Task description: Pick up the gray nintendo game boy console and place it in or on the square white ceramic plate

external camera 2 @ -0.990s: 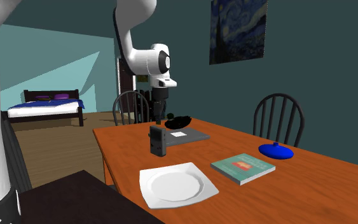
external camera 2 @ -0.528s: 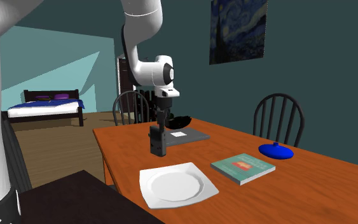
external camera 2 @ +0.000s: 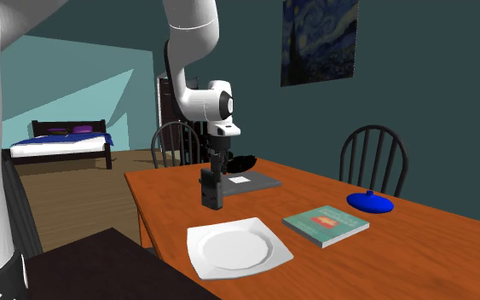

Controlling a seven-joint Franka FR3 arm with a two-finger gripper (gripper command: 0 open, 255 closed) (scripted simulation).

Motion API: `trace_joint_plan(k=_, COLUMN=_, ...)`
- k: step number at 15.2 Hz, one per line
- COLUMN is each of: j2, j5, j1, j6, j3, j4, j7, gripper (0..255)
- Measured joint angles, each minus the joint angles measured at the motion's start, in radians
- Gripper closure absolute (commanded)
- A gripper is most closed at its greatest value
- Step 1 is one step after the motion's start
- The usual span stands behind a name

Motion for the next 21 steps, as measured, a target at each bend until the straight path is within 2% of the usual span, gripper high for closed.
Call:
trace_joint_plan(k=1, j2=0.000, j5=0.000, j1=0.000, j6=0.000, j3=0.000, j4=0.000, j7=0.000, gripper=0)
trace_joint_plan(k=2, j2=0.000, j5=0.000, j1=0.000, j6=0.000, j3=0.000, j4=0.000, j7=0.000, gripper=255)
trace_joint_plan(k=12, j2=0.000, j5=0.000, j1=-0.001, j6=-0.001, j3=-0.001, j4=0.002, j7=0.000, gripper=255)
trace_joint_plan(k=21, j2=-0.070, j5=0.024, j1=-0.014, j6=-0.069, j3=0.022, j4=-0.001, j7=-0.014, gripper=255)
